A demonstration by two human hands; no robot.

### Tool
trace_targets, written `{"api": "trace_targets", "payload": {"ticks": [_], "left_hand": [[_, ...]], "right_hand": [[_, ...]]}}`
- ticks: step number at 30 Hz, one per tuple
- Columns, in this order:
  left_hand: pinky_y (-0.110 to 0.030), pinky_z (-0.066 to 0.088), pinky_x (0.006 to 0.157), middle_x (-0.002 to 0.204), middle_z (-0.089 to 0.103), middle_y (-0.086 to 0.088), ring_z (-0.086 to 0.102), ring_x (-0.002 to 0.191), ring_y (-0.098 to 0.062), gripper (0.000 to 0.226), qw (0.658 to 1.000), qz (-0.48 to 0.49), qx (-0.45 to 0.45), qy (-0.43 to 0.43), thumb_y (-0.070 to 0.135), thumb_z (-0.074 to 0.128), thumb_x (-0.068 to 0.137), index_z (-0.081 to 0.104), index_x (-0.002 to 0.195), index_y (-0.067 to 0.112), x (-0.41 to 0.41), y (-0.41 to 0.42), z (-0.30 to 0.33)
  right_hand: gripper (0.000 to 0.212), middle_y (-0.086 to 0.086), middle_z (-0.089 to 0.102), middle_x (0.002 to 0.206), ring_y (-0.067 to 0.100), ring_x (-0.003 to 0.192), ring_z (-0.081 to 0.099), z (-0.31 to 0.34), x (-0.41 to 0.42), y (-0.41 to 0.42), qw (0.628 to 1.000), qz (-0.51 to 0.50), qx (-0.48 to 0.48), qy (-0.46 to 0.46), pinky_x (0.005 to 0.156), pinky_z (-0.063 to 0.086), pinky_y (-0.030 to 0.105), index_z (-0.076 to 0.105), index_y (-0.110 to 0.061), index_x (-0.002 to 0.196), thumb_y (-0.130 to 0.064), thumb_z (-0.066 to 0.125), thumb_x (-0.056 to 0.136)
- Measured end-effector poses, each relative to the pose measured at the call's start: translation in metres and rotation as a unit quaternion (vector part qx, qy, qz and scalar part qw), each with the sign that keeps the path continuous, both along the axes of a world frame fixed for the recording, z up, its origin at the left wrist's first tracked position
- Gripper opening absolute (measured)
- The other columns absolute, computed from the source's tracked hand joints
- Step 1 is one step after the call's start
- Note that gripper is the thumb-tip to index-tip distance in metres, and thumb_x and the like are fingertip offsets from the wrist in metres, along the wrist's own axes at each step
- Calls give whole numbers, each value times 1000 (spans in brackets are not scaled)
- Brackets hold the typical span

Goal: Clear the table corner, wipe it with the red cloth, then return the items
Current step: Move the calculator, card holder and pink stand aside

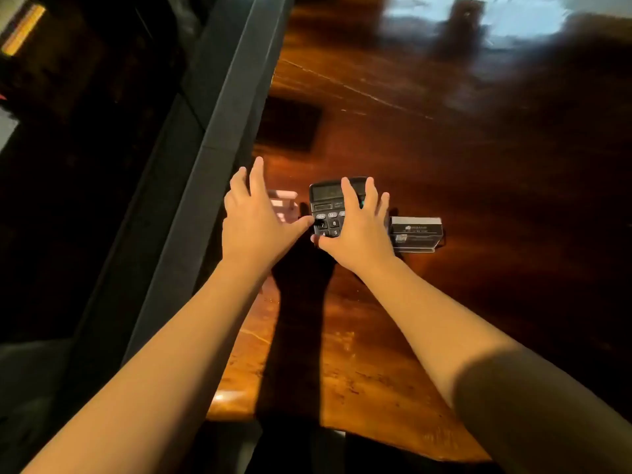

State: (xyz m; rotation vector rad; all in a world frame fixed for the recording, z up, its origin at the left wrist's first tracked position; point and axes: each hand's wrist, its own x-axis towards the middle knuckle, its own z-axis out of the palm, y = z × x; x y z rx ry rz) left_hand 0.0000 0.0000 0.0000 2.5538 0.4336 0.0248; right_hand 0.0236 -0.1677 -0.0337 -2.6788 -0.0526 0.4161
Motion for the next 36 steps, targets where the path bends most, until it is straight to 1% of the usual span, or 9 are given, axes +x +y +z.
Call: {"api": "trace_targets", "payload": {"ticks": [3,6,10,14,16,19,25,33,36], "left_hand": [[-46,48,95,155,27,-8,35,137,-32,118,1000,9,8,0,55,84,62,13,153,29,1,-2,-12],[-38,50,83,148,35,-8,46,128,-29,114,1000,22,-2,2,47,87,62,17,151,30,3,-2,-24],[-38,51,85,143,41,-10,52,120,-29,112,1000,27,-12,6,40,86,63,17,150,30,5,-2,-27],[-30,44,81,141,41,-8,52,119,-26,110,998,38,-38,-15,36,85,62,17,149,30,3,7,-17],[-34,49,83,140,42,-7,54,117,-26,110,997,43,-54,-36,36,84,61,18,148,32,0,16,-7],[-46,55,86,139,42,-8,55,115,-27,110,995,48,-69,-50,36,83,60,18,147,32,-5,29,9],[-48,54,88,142,41,-9,55,116,-29,111,995,4,-85,-58,40,84,61,16,149,33,-17,30,38],[-31,45,75,145,40,-9,58,114,-28,117,989,-97,-99,-58,39,87,58,15,150,32,-23,-32,62],[-33,50,77,147,37,-9,59,114,-28,120,984,-143,-92,-59,39,89,58,12,150,33,-22,-74,67]], "right_hand": [[118,10,-13,169,49,151,-12,-16,3,6,1000,-9,-23,8,114,26,66,1,-33,161,-52,81,77],[120,12,-11,169,53,151,-4,-28,5,13,999,-25,-39,10,119,18,66,0,-32,160,-53,81,75],[120,15,0,166,51,147,13,-32,7,19,997,-47,-56,-16,114,26,65,3,-32,158,-57,82,70],[126,13,11,158,46,138,29,-23,7,18,998,-43,-39,-28,111,35,61,5,-33,157,-60,84,63],[127,10,14,154,44,134,32,-14,2,17,998,-41,-18,-34,110,37,60,6,-34,156,-61,84,60],[124,6,18,147,40,131,35,3,-11,18,997,-50,4,-55,107,40,58,11,-33,156,-65,78,57],[120,2,16,148,39,132,37,46,-47,6,993,-76,14,-93,106,43,57,13,-36,155,-69,75,57],[119,-1,13,149,37,135,35,82,-79,-58,980,-155,-1,-123,107,44,54,10,-39,152,-71,75,59],[117,-1,14,149,35,135,35,89,-88,-100,971,-199,-3,-133,106,46,52,10,-40,151,-72,75,59]]}}
